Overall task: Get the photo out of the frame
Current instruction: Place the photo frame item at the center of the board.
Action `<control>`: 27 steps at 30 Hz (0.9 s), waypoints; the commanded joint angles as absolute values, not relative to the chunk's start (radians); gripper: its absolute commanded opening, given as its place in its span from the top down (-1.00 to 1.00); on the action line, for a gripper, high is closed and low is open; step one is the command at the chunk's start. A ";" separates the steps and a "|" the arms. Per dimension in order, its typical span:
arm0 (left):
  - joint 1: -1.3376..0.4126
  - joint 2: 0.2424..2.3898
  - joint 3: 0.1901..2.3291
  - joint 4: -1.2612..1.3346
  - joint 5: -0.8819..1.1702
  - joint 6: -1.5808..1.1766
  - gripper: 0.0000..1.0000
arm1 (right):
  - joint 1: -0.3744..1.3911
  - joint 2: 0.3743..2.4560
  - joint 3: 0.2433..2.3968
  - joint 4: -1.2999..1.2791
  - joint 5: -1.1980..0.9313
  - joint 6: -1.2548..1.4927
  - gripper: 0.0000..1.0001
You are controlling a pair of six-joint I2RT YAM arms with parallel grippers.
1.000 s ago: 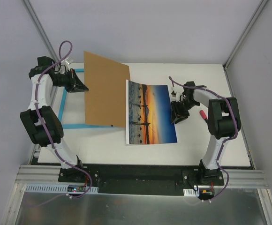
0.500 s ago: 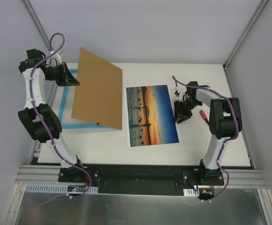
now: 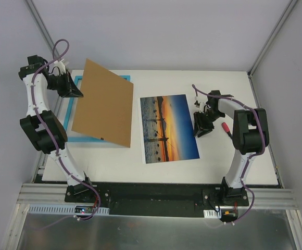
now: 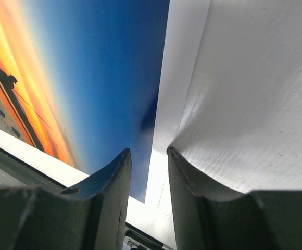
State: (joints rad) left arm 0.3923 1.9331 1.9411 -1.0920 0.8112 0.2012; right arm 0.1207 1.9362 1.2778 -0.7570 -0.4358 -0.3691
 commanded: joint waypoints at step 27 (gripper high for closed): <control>0.436 1.982 1.890 -0.920 0.540 0.259 1.00 | 0.106 1.905 1.270 -0.765 -0.419 -0.365 0.25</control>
State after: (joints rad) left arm 0.4206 1.9953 1.9133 -1.0103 0.6605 0.2195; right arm 0.1131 1.9362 1.2774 -0.7570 -0.4419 -0.3668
